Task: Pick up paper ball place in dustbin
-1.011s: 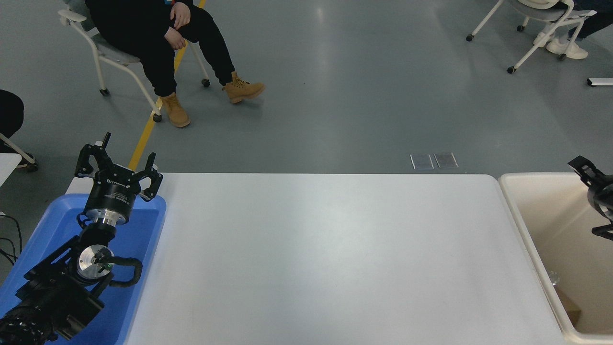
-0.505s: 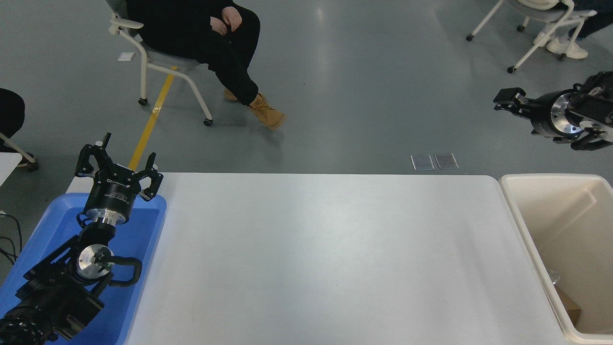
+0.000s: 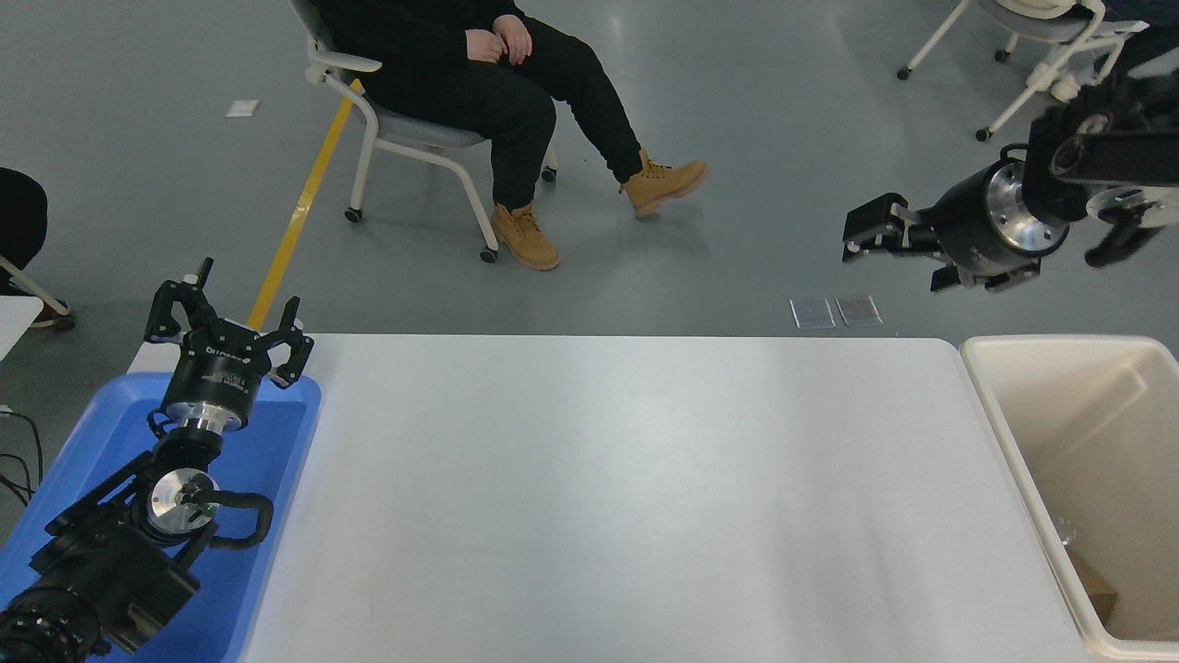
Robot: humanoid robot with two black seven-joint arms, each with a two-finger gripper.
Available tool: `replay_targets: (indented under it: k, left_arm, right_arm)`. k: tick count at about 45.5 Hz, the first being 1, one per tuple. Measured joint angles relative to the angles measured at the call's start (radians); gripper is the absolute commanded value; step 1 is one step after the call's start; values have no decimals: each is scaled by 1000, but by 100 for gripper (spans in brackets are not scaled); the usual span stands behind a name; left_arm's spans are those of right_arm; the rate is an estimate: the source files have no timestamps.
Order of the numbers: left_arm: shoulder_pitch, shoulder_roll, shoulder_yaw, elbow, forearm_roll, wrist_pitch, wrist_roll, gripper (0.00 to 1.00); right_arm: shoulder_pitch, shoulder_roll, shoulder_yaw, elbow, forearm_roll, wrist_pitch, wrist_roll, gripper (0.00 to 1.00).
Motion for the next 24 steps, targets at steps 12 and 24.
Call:
replay_targets:
  k: [12, 24]
  left_arm:
    - [0, 0, -1, 0, 0, 0, 0, 99]
    - [0, 0, -1, 0, 0, 0, 0, 99]
  right_arm:
    - [156, 88, -3, 144, -2, 84, 3, 100]
    - [207, 149, 5, 195, 0, 163, 7, 100]
